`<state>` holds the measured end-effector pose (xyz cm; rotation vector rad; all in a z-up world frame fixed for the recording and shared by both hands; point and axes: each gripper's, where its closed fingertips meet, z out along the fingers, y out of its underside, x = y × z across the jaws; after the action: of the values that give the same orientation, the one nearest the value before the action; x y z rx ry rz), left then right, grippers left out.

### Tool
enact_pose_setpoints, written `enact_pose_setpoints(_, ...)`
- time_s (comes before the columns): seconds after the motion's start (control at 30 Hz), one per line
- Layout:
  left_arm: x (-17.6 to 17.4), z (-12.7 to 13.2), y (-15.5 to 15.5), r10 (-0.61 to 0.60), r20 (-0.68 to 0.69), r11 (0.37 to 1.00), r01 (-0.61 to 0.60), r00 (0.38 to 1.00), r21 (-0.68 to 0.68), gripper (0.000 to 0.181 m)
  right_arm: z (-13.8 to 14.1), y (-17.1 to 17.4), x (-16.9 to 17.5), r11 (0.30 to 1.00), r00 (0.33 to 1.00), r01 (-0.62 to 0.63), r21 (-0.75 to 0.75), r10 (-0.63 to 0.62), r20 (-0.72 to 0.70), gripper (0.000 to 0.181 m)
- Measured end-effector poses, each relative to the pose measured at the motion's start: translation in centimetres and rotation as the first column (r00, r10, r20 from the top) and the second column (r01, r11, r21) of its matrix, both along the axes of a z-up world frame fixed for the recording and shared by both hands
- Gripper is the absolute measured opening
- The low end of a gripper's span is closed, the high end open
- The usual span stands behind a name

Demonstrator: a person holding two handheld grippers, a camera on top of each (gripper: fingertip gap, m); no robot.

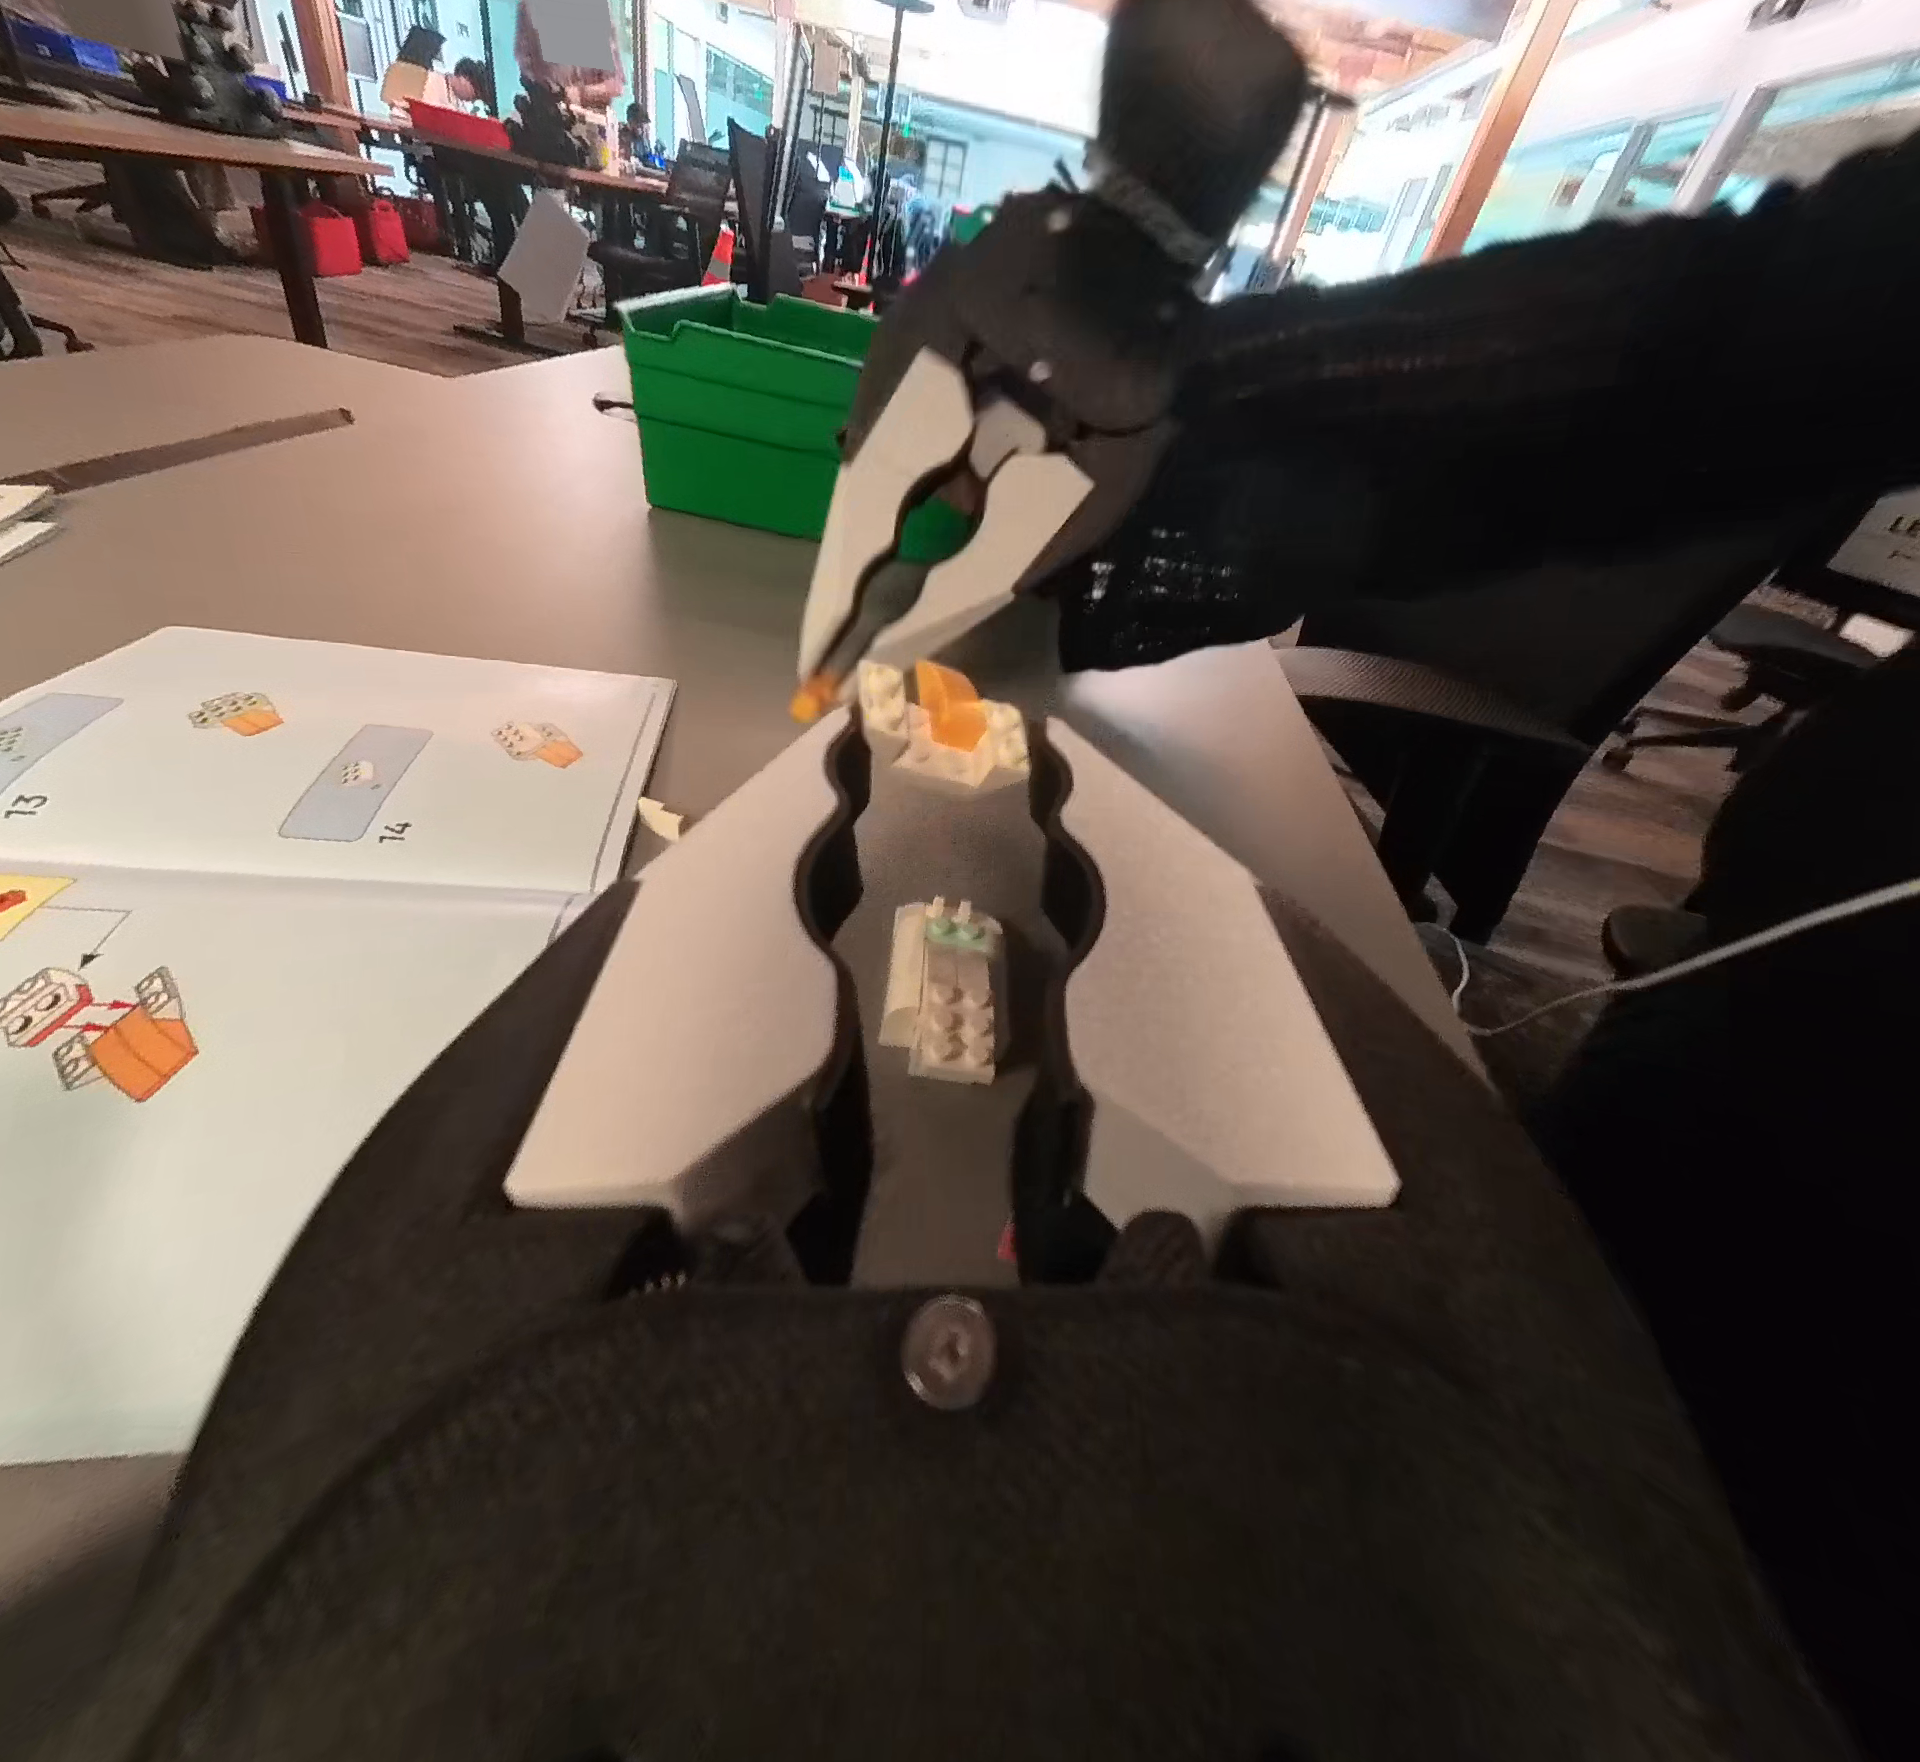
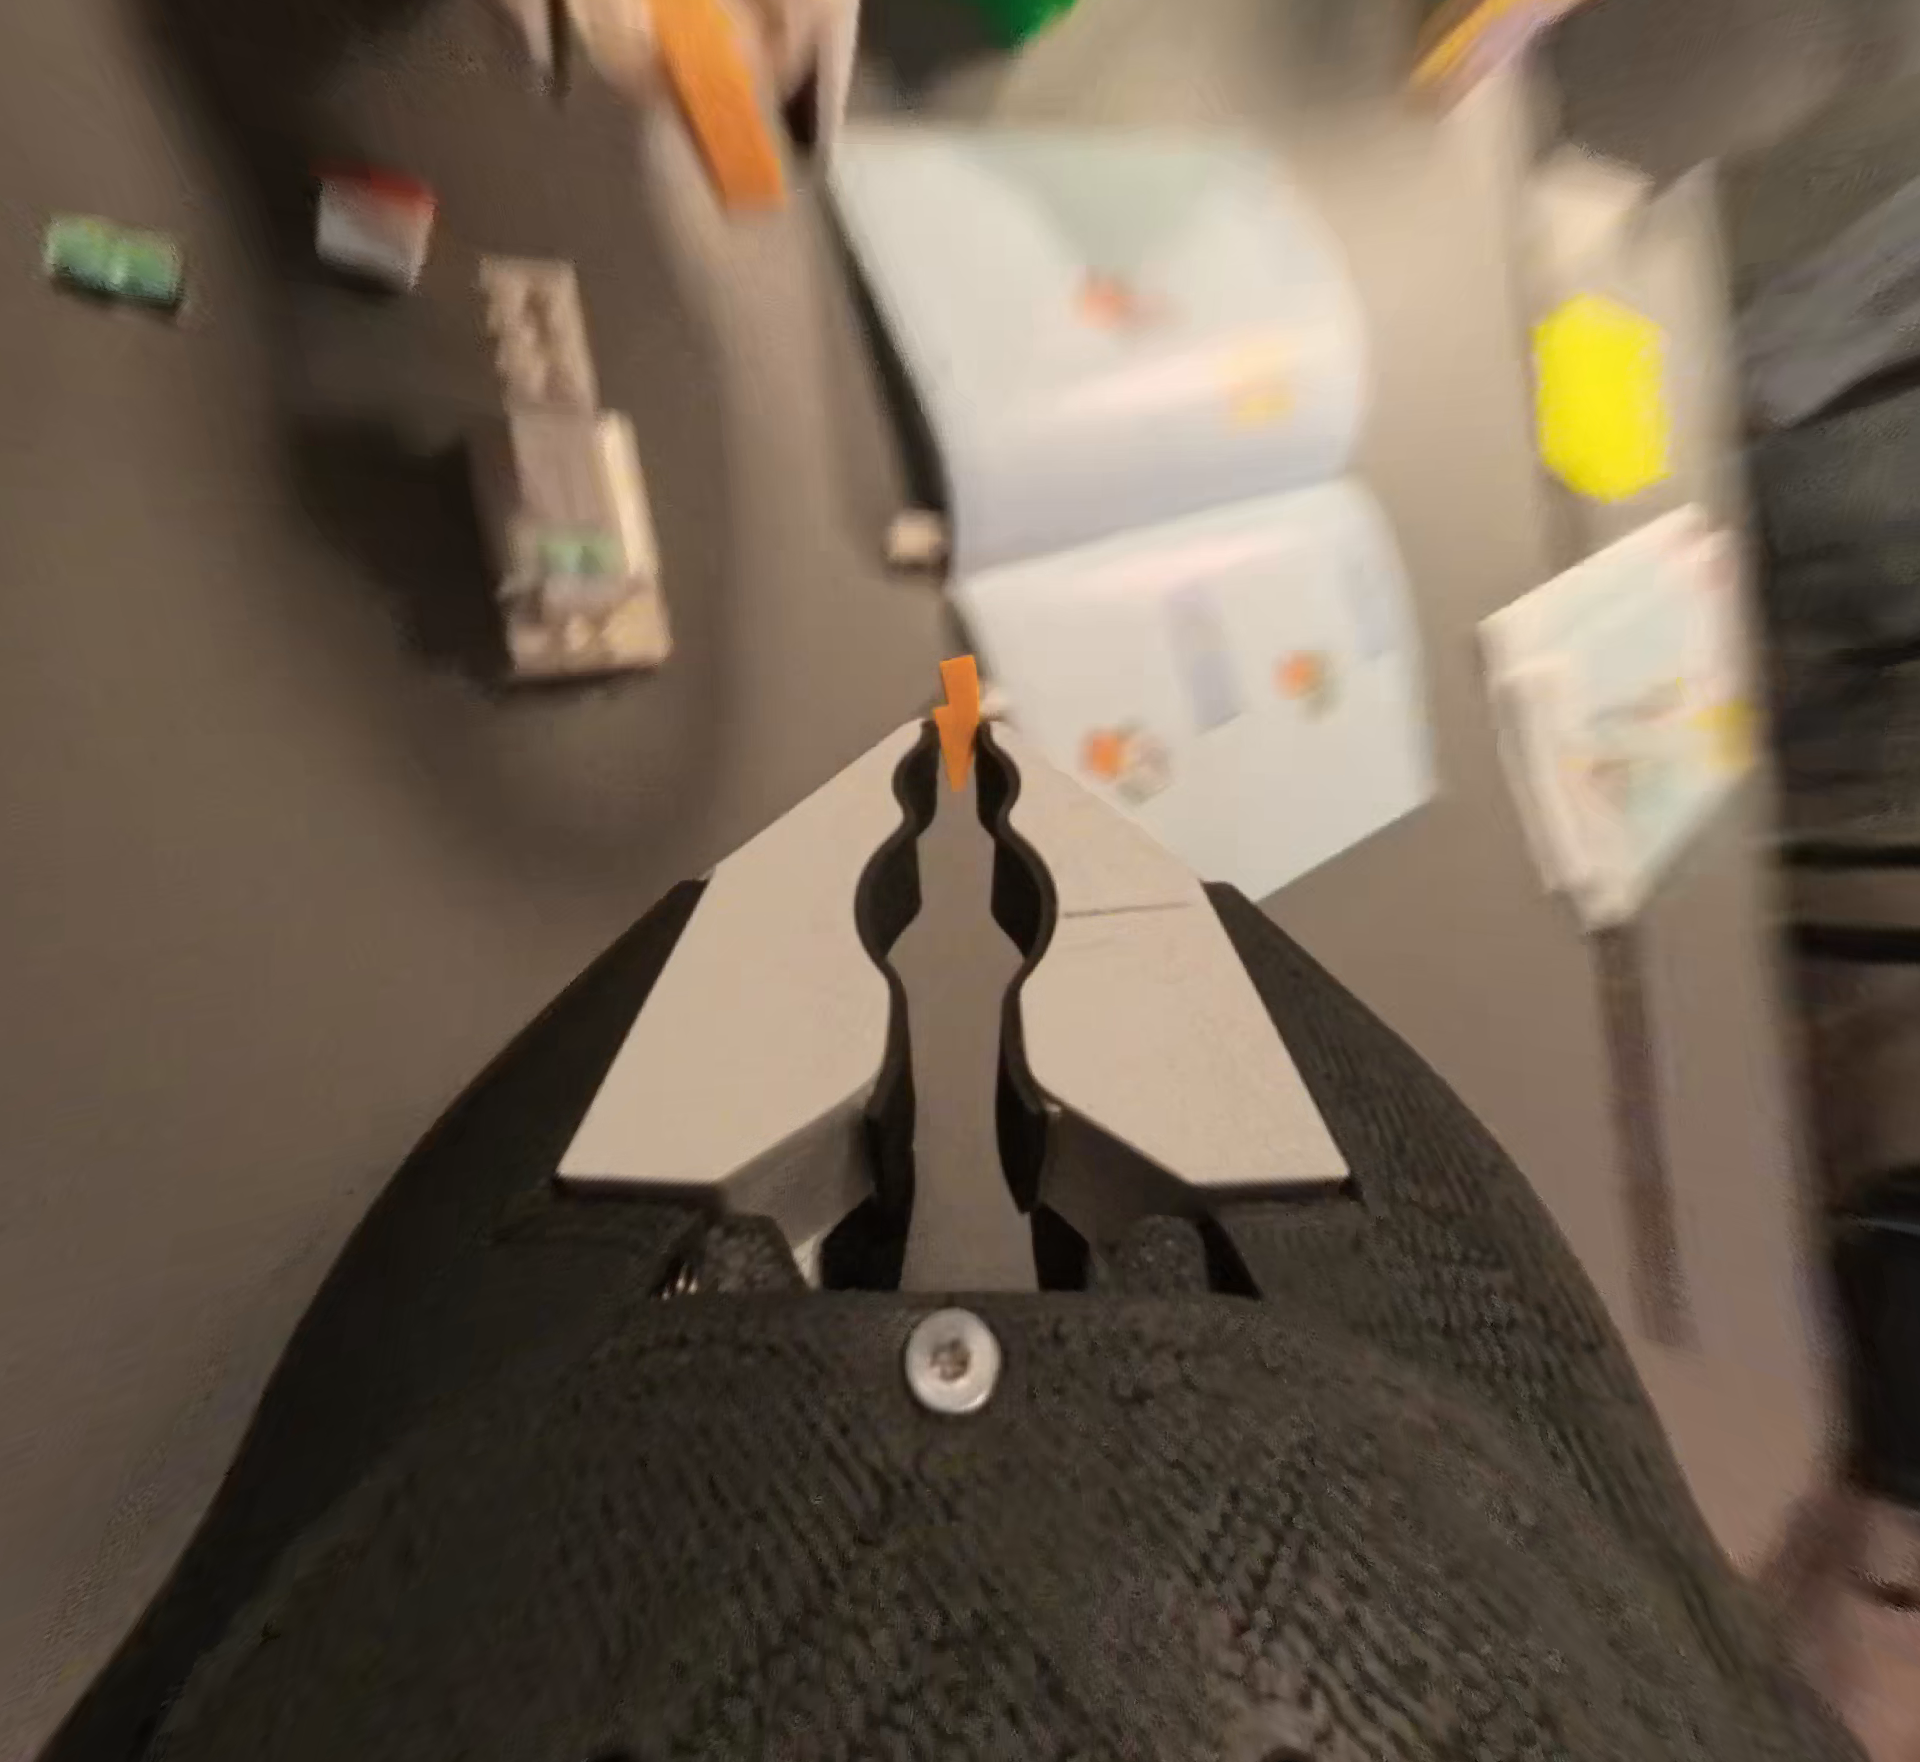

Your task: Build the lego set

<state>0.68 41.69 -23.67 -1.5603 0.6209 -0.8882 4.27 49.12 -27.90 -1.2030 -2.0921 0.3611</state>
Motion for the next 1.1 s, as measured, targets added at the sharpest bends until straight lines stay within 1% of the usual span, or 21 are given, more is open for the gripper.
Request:
enact_pose_setpoints(0.03,0.0,0.3,0.0,0.0,0.029,1.0,0.0,1.0,-0.003,0.03,2.1,-0.3,-1.1,0.995,0.996,-0.017,0.102,0.026,-0.085,0.005)
enact_pose_setpoints(0.07,0.0,0.7,-0.1,-0.005,0.067,1.0,0.005,0.998,-0.01,0.03,4.1,-0.8,-2.0,0.976,0.986,-0.034,0.217,0.068,-0.154,0.005)
enact_pose_setpoints(0.1,0.0,1.1,-0.2,-0.014,0.11,1.0,0.017,0.994,-0.024,0.03,5.9,-1.5,-2.7,0.941,0.974,-0.047,0.335,0.119,-0.195,0.005)
enact_pose_setpoints(0.17,0.0,1.7,-0.3,-0.032,0.198,0.998,0.044,0.98,-0.054,0.03,8.1,-3.0,-3.6,0.842,0.955,-0.091,0.531,0.225,-0.193,0.005)
enact_pose_setpoints(0.23,-0.1,2.0,-0.5,-0.055,0.268,0.994,0.078,0.962,-0.076,0.029,8.9,-4.3,-4.0,0.743,0.943,-0.141,0.654,0.303,-0.14,0.005)
enact_pose_setpoints(0.3,-0.3,2.5,-0.6,-0.071,0.318,0.992,0.101,0.945,-0.079,0.029,8.9,-5.3,-4.3,0.657,0.931,-0.196,0.728,0.359,-0.073,0.005)
enact_pose_setpoints(0.37,-0.5,2.8,-0.7,-0.081,0.35,0.991,0.114,0.933,-0.075,0.029,8.7,-5.5,-4.4,0.6,0.928,-0.226,0.767,0.371,-0.017,0.006)
enact_pose_setpoints(0.4,-0.6,2.9,-0.6,-0.076,0.351,0.991,0.108,0.933,-0.074,0.029,8.4,-5.3,-4.2,0.584,0.931,-0.233,0.777,0.364,0.006,0.006)
enact_pose_setpoints(0.43,-0.7,2.8,-0.6,-0.068,0.343,0.992,0.099,0.937,-0.075,0.029,8.1,-4.8,-4.0,0.58,0.937,-0.234,0.78,0.349,0.021,0.005)
enact_pose_setpoints(0.5,-0.9,2.3,-0.2,-0.036,0.303,0.994,0.065,0.952,-0.086,0.029,6.7,-3.3,-3.0,0.604,0.954,-0.227,0.764,0.297,0.048,0.005)
enact_pose_setpoints(0.53,-1.0,2.0,0.0,-0.019,0.278,0.995,0.046,0.96,-0.09,0.029,5.5,-2.5,-2.3,0.626,0.961,-0.223,0.747,0.268,0.062,0.005)
enact_pose_setpoints(0.6,-1.1,1.8,0.2,-0.006,0.25,0.996,0.029,0.968,-0.09,0.029,2.2,-1.2,-0.5,0.671,0.97,-0.231,0.704,0.212,0.116,0.005)
enact_pose_setpoints(0.63,-1.0,1.7,0.2,-0.005,0.243,0.996,0.028,0.97,-0.089,0.029,0.6,-0.7,0.5,0.682,0.97,-0.242,0.69,0.192,0.151,0.006)
enact_pose_setpoints(0.7,-0.9,1.5,0.2,-0.008,0.23,0.995,0.029,0.973,-0.091,0.029,-1.9,0.0,2.2,0.676,0.962,-0.271,0.685,0.164,0.219,0.006)
enact_pose_setpoints(0.77,-0.7,1.4,0.1,-0.013,0.219,0.995,0.034,0.976,-0.092,0.029,-3.2,0.6,3.3,0.653,0.953,-0.293,0.698,0.143,0.266,0.005)
enact_pose_setpoints(0.83,-0.5,1.2,0.1,-0.017,0.207,0.995,0.037,0.978,-0.091,0.03,-3.8,1.1,4.1,0.615,0.944,-0.317,0.722,0.129,0.304,0.005)
enact_pose_setpoints(1.0,-0.2,1.0,0.0,-0.025,0.188,0.995,0.043,0.982,-0.091,0.03,-4.4,1.7,5.0,0.4,0.895,-0.445,0.801,0.163,0.415,0.006)
enact_pose_setpoints(1.03,-0.2,1.0,0.0,-0.027,0.188,0.995,0.044,0.982,-0.091,0.029,-4.5,1.7,5.1,0.363,0.886,-0.464,0.808,0.169,0.432,0.006)
enact_pose_setpoints(1.1,-0.3,1.0,0.0,-0.026,0.189,0.995,0.044,0.982,-0.091,0.03,-4.8,1.8,5.7,0.313,0.863,-0.505,0.804,0.174,0.475,0.007)
